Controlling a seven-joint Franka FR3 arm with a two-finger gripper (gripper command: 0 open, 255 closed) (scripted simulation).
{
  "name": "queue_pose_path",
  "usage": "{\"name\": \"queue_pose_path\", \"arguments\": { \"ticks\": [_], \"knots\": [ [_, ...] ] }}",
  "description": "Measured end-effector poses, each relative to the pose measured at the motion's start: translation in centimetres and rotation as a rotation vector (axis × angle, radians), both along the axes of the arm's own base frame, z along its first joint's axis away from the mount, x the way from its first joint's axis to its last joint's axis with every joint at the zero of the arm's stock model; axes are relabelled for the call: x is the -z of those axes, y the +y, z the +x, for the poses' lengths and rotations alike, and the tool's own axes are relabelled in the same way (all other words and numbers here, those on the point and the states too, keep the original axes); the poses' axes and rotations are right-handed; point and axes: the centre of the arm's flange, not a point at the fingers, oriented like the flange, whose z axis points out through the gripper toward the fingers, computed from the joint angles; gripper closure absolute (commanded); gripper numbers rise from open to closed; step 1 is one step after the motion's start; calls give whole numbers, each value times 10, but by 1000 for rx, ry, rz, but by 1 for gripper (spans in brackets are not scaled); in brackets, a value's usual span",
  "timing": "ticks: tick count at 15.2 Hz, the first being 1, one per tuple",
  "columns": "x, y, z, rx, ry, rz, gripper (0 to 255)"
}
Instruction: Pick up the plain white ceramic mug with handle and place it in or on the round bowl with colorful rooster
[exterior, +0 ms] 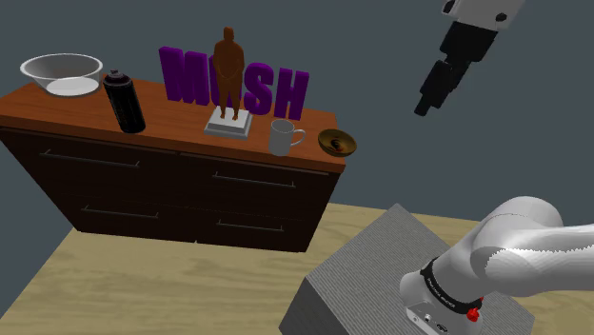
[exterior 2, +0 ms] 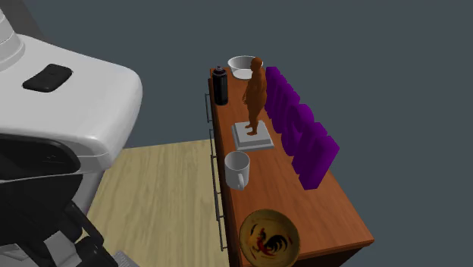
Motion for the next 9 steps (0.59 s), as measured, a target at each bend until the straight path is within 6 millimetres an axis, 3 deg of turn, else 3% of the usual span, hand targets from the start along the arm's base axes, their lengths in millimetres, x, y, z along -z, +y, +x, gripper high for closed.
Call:
{"name": "queue_pose_path", "arguments": {
  "ticks": [3, 9],
  "knots": [
    [9, 5, 12, -4, -3, -2, 0],
    [47, 30, 68, -21, -25, -11, 0]
  ]
}}
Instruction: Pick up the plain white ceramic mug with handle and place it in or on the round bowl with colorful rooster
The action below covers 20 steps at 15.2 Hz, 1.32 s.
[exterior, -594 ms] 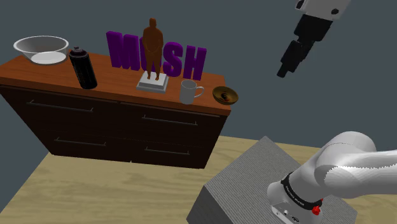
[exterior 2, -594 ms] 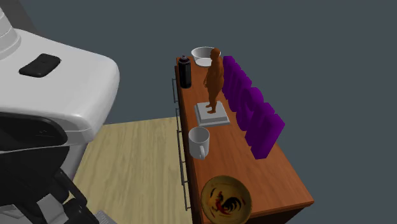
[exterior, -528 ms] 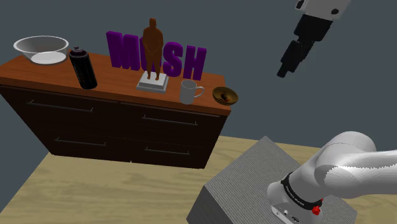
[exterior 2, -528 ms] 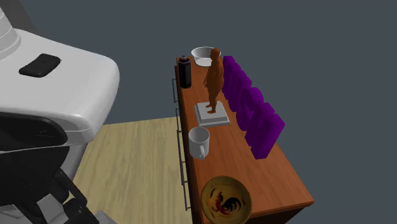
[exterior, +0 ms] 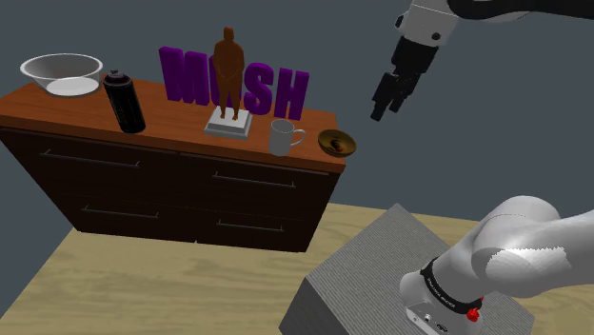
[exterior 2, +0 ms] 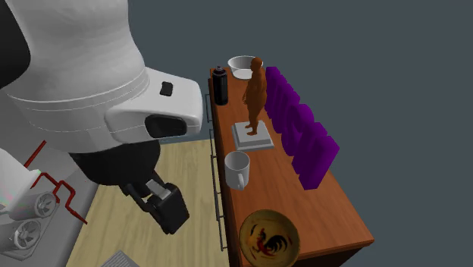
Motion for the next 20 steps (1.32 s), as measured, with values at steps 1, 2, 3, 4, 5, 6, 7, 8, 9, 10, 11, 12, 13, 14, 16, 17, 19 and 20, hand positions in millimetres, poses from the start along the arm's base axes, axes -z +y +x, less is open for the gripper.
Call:
{"name": "queue_pose_path", "arguments": {
  "ticks": [1, 2, 3, 4, 5, 6, 7, 8, 9, 10, 11, 12, 13, 14, 16, 17, 19, 20],
  "knots": [
    [7, 2, 9, -3, -4, -2, 0],
    [14, 6, 20, -6, -8, -3, 0],
    [21, 9, 32, -10, -12, -5, 0],
    [28, 14, 43, -13, -16, -7, 0],
    [35, 19, 56, -16, -20, -8, 0],
    [41, 24, 65, -19, -24, -10, 0],
    [48, 27, 70, -22, -28, -11, 0],
    [55, 30, 81, -25, -32, -13, 0],
    [62, 36, 90, -28, -36, -15, 0],
    [70, 38, 100, -32, -39, -17, 0],
    [74, 44, 112, -35, -43, -18, 0],
    [81, 49, 122, -38, -47, -19, 0],
    [89, 53, 133, -41, -51, -21, 0],
    [95, 56, 144, -44, -55, -23, 0],
    [107, 66, 164, -50, -63, -26, 0],
    [110, 73, 173, -53, -67, -27, 0],
    [125, 82, 193, -59, -75, -30, 0],
    [132, 82, 202, -63, -79, -32, 0]
  ]
}}
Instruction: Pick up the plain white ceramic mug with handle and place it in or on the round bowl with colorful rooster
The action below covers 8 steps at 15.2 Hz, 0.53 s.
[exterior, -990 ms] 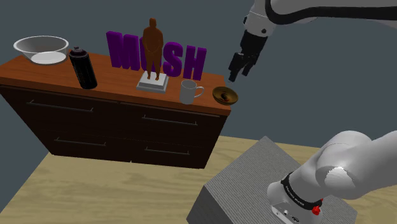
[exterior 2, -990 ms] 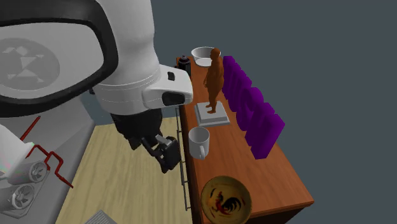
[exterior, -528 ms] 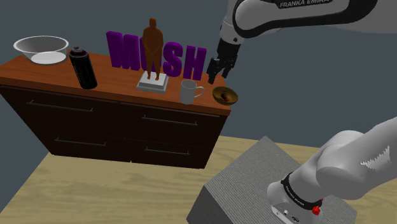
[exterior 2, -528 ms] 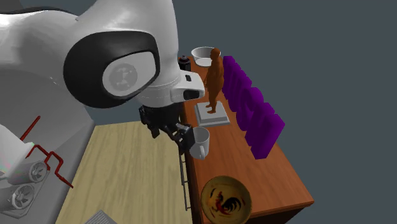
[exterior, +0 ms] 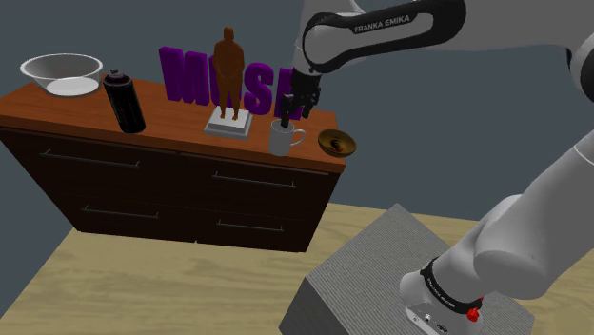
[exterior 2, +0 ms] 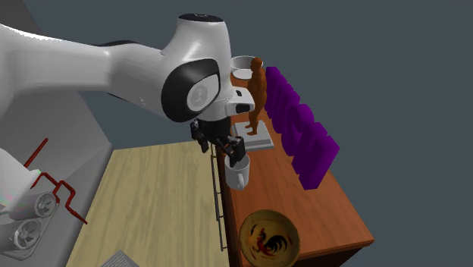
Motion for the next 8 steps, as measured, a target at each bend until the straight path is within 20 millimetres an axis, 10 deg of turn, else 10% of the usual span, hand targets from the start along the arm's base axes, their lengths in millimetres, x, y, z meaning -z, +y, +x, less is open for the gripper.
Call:
{"name": "queue_pose_path", "arguments": {
  "ticks": [8],
  "knots": [
    [43, 23, 49, -13, -18, -7, 0]
  ]
}}
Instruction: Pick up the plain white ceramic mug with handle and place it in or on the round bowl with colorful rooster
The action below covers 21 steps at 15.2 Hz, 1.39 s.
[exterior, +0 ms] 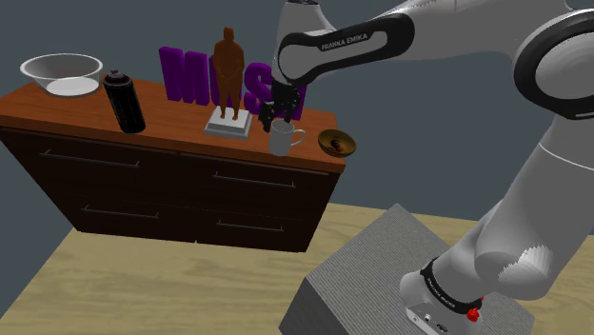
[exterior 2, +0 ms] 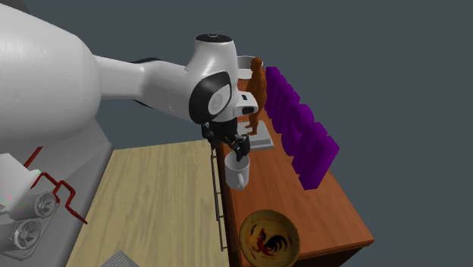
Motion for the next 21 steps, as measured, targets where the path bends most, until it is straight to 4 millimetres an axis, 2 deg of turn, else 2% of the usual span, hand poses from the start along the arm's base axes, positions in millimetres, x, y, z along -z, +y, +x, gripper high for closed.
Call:
{"name": "queue_pose_path", "arguments": {
  "ticks": [4, 10, 11, 21],
  "knots": [
    [20, 0, 0, 0, 0, 0, 0],
    [24, 1, 2, 0, -1, 0, 0],
    [24, 1, 2, 0, -1, 0, 255],
    [24, 1, 2, 0, -1, 0, 255]
  ]
}}
